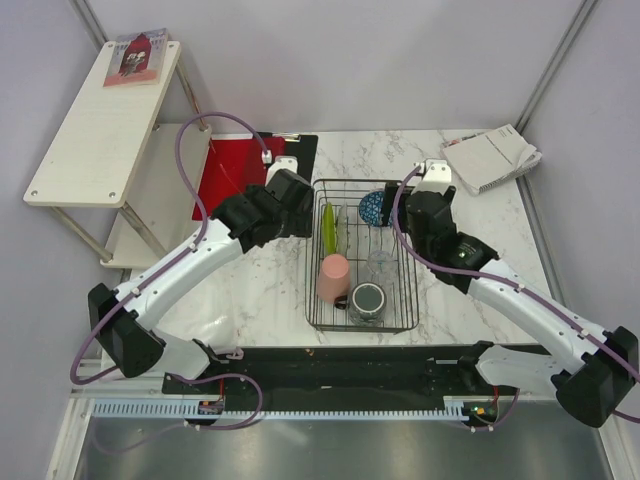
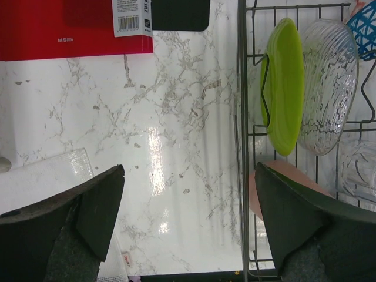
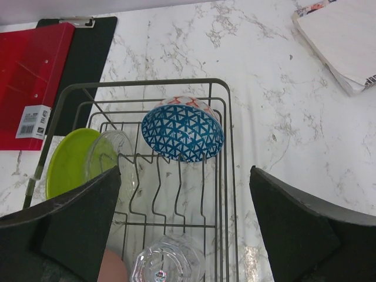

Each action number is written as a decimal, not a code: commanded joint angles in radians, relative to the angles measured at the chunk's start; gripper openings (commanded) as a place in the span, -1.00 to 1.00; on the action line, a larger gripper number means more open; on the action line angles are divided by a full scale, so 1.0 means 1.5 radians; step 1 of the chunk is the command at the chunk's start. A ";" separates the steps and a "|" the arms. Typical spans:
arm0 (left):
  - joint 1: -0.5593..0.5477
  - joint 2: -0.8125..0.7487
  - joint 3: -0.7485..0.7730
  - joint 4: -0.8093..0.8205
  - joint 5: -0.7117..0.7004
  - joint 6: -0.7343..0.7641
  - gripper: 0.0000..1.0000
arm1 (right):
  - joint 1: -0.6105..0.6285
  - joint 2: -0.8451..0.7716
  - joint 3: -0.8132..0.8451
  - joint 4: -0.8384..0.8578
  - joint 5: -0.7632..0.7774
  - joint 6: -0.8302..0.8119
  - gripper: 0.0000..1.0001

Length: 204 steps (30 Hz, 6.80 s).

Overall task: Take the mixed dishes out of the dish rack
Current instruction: Pick up the plate from the dish rack, then place the plate at the center of the board.

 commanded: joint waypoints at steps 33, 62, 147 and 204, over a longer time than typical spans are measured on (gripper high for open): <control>-0.052 0.294 0.264 0.018 -0.063 0.114 0.43 | 0.002 0.028 -0.020 -0.019 0.000 0.026 0.96; -0.065 0.286 0.103 0.130 -0.100 0.012 -0.60 | 0.003 0.034 -0.032 -0.041 0.001 0.040 0.96; 0.185 -0.171 -0.204 0.544 0.599 -0.150 -0.97 | -0.133 -0.025 -0.040 0.258 -0.602 0.252 -0.75; 0.161 -0.355 -0.369 0.378 0.362 -0.112 0.88 | -0.552 0.126 -0.136 0.083 -0.357 0.356 0.41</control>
